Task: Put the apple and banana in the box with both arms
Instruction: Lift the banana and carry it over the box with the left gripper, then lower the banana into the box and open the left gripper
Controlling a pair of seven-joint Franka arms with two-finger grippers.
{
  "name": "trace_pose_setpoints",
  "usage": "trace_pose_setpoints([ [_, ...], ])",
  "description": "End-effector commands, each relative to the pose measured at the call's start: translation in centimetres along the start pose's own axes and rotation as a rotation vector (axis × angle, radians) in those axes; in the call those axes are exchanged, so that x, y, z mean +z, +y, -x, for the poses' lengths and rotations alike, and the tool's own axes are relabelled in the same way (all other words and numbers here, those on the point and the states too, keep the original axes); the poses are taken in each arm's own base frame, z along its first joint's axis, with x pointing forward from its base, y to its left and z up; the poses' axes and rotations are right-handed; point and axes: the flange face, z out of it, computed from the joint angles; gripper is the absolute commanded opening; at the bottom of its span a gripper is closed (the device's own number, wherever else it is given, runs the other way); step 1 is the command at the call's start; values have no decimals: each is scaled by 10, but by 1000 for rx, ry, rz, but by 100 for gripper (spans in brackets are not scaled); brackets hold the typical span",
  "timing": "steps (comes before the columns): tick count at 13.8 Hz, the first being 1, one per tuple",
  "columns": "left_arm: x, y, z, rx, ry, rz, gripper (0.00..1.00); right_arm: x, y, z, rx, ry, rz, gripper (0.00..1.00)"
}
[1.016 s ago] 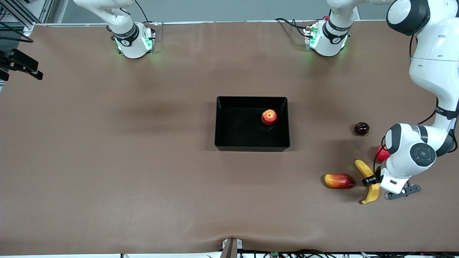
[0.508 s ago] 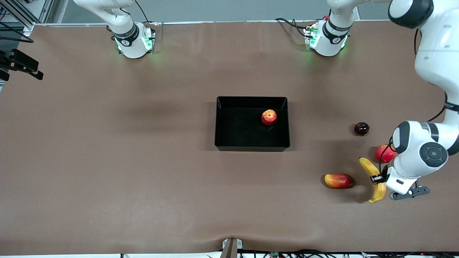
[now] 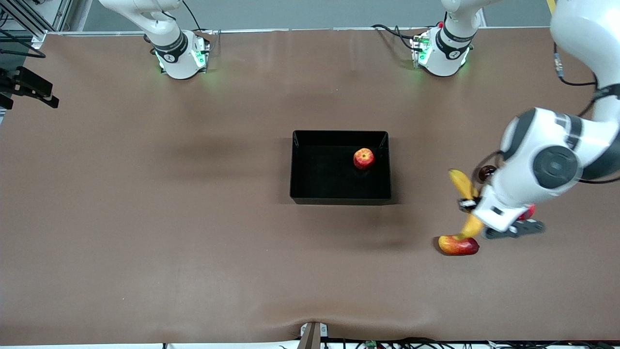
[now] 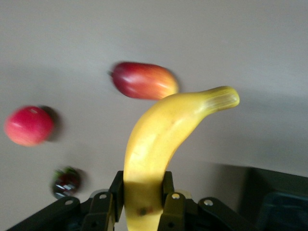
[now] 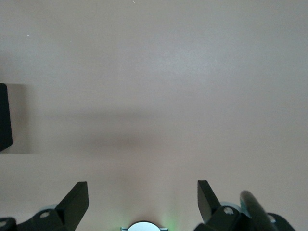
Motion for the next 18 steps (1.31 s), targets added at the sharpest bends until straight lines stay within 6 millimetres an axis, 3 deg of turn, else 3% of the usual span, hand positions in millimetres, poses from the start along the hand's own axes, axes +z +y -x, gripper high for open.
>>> trace_pose_setpoints([
  [1, 2, 64, 35, -58, -25, 23, 0, 0, 3, 6, 14, -1, -15, 100],
  [4, 18, 151, 79, -62, -12, 40, 0, 0, 6, 7, 21, -4, -16, 100],
  [8, 59, 217, 104, -53, 27, 105, 0, 0, 6, 7, 21, -7, -16, 100],
  [10, 68, 254, 131, -67, 27, 137, 0, 0, 6, 7, 21, -7, -16, 100],
  [16, 85, 309, 193, -102, 28, 102, 0, 0, 8, 8, 26, -7, -16, 100],
  [18, 102, 318, 202, -91, 24, 77, 0, 0, 9, 8, 29, -7, -18, 100],
])
